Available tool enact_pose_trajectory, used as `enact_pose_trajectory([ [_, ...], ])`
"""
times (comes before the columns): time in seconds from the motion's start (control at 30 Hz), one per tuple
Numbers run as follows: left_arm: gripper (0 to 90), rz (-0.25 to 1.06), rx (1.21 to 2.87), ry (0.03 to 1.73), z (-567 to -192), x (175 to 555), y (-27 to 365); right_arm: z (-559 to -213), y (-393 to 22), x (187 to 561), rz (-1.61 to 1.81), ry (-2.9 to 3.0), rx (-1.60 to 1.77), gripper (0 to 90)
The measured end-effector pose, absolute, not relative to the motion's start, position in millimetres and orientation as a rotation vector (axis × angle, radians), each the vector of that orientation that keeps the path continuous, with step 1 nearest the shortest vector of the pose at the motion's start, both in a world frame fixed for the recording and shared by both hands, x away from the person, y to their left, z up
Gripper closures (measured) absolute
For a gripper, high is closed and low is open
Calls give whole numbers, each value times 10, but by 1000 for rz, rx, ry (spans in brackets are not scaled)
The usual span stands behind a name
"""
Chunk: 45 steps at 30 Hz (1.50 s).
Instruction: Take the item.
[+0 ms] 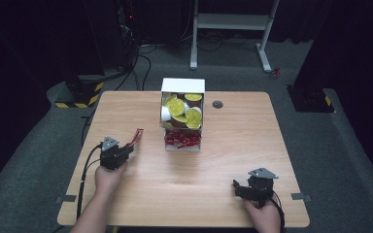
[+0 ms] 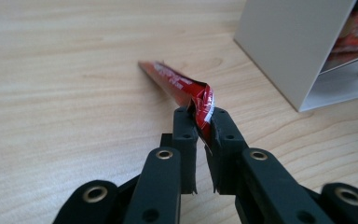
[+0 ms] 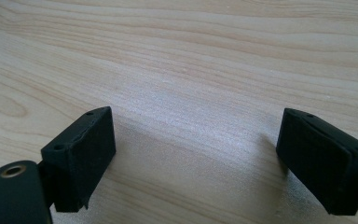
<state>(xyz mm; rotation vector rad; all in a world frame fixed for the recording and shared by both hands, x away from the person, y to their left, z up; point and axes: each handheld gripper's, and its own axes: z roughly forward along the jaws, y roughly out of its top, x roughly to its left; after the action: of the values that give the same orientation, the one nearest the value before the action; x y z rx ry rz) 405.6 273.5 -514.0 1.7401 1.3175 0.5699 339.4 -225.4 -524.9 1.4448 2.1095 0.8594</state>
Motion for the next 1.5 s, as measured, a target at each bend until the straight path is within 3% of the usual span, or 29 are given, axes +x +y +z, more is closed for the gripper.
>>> enact_pose_trajectory([
  [0.8,757,575,1863,1357,-5232,4146,2637,-5250,-2253,3394,859,2109,1444,117],
  [1.1,635,562,1856,1366,-5231,4155,2649,-5250,-2253,3394,859,2109,1444,117],
  [1.3,508,551,1836,1367,-5209,4146,2656,-5250,-2253,3394,859,2109,1444,117],
  [1.5,462,566,1823,1347,-5156,4110,2652,-5250,-2253,3394,859,2109,1444,118],
])
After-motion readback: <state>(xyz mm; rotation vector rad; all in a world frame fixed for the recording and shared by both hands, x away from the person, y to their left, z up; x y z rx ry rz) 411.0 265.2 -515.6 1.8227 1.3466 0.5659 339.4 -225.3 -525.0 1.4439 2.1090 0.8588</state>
